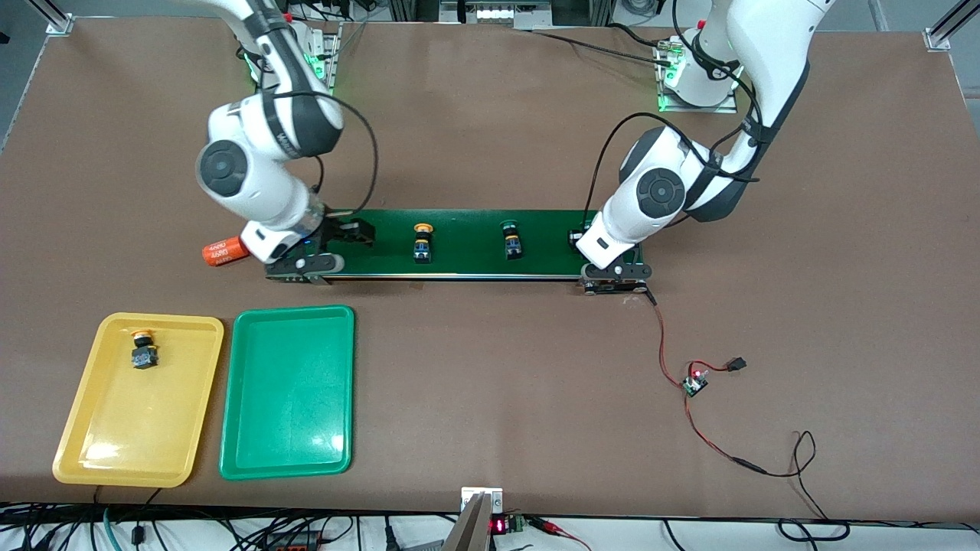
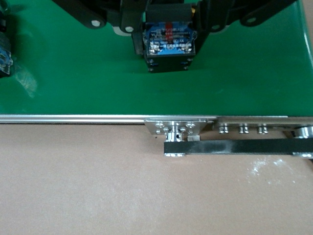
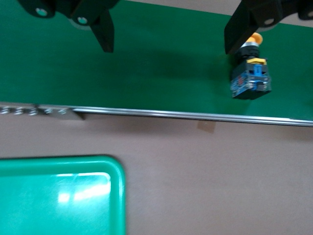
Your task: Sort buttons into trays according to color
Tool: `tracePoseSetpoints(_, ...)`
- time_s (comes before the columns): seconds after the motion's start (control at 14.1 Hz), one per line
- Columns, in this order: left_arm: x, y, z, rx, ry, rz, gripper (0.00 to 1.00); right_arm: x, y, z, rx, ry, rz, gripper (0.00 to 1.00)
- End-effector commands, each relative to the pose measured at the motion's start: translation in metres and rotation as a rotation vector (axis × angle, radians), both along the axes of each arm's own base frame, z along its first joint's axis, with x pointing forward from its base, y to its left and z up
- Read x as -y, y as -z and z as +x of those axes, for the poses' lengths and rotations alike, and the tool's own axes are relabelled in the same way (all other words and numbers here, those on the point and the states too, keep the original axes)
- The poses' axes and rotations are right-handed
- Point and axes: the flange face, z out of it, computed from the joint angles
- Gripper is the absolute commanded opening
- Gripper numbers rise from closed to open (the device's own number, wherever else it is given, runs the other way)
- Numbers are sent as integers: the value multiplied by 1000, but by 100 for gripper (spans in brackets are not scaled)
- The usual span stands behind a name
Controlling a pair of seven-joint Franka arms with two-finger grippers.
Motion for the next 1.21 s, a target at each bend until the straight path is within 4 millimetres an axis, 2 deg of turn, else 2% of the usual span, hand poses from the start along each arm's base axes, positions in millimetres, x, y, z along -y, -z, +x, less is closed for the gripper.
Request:
tracePoseSetpoints(0.0, -4, -11, 2, 7, -27, -7, 100, -15, 6, -16, 2, 31, -2, 100)
tracePoseSetpoints(0.14, -11, -42, 10, 24, -32, 6, 100, -36, 9, -25, 2, 56, -4, 100)
tracePoseSetpoints(0.21, -17, -63, 17, 25, -35, 18, 100, -47, 10, -28, 9, 70, -6, 100)
tracePoseSetpoints(0.36, -39, -103, 34, -22, -41, 66, 100, -65, 18, -33, 26, 92, -19, 100)
tracePoseSetpoints(0.57, -81, -151, 56, -101, -14, 114, 100, -71, 29, -33, 67, 102, -51, 100)
tracePoseSetpoints(0.64, -103, -163, 63, -116, 1, 120, 100, -72, 31, -31, 89, 103, -57, 100)
tracePoseSetpoints(0.78, -147, -201, 73, -93, 32, 113, 100, -71, 41, -29, 97, 97, -70, 100)
tracePoseSetpoints(0.85, -182, -220, 75, -80, 41, 107, 100, -71, 45, -28, 108, 91, -74, 100)
tracePoseSetpoints(0.92, -210, -234, 74, -72, 75, 91, 100, -71, 49, -27, 111, 92, -73, 97)
tracePoseSetpoints(1.07, -247, -271, 61, -49, 142, 75, 100, -72, 61, -26, 124, 82, -80, 89)
tracePoseSetpoints(1.14, -266, -291, 54, -24, 111, 81, 100, -73, 66, -26, 129, 81, -79, 83)
